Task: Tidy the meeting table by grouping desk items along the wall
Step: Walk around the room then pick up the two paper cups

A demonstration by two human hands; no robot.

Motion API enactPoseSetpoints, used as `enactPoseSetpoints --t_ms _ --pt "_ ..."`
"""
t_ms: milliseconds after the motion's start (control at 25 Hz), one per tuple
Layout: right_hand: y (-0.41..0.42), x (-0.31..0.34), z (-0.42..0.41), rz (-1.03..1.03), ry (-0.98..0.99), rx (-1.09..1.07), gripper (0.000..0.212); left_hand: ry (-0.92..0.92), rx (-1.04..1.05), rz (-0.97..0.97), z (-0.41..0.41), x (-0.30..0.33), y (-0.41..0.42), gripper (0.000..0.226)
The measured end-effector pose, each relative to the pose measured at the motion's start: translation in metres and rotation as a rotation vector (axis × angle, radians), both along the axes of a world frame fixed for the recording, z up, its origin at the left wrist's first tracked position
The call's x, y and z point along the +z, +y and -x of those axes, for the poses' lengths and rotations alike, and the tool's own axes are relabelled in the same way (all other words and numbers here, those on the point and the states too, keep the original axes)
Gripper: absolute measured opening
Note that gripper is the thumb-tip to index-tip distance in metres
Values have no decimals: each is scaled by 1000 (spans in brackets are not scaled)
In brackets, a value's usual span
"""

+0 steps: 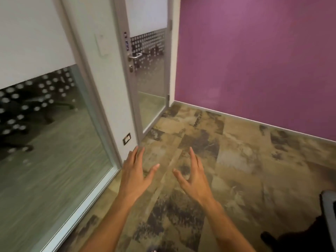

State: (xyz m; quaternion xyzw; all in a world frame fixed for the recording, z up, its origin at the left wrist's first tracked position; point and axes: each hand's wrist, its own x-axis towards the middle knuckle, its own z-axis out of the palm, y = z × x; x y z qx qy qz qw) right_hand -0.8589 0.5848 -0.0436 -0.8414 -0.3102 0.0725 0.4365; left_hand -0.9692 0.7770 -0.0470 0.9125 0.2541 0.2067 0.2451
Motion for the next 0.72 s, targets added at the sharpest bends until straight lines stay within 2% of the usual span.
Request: enactPoseSetpoints --t_ms 160,320,520,720 --pt "33 9 -85 25 -14 -111 95 45 -138 -54 -107 7 48 94" --pt "44 -3 -181 45 -20 -217 92 90 -275 -13 -221 -8 62 92" --pt "33 -30 -301 50 -38 -260 91 109 -371 29 -353 -30 47 94" --pt "-8 -32 -462 -17 -14 -372 92 152 -470 47 -528 -26 6 97"
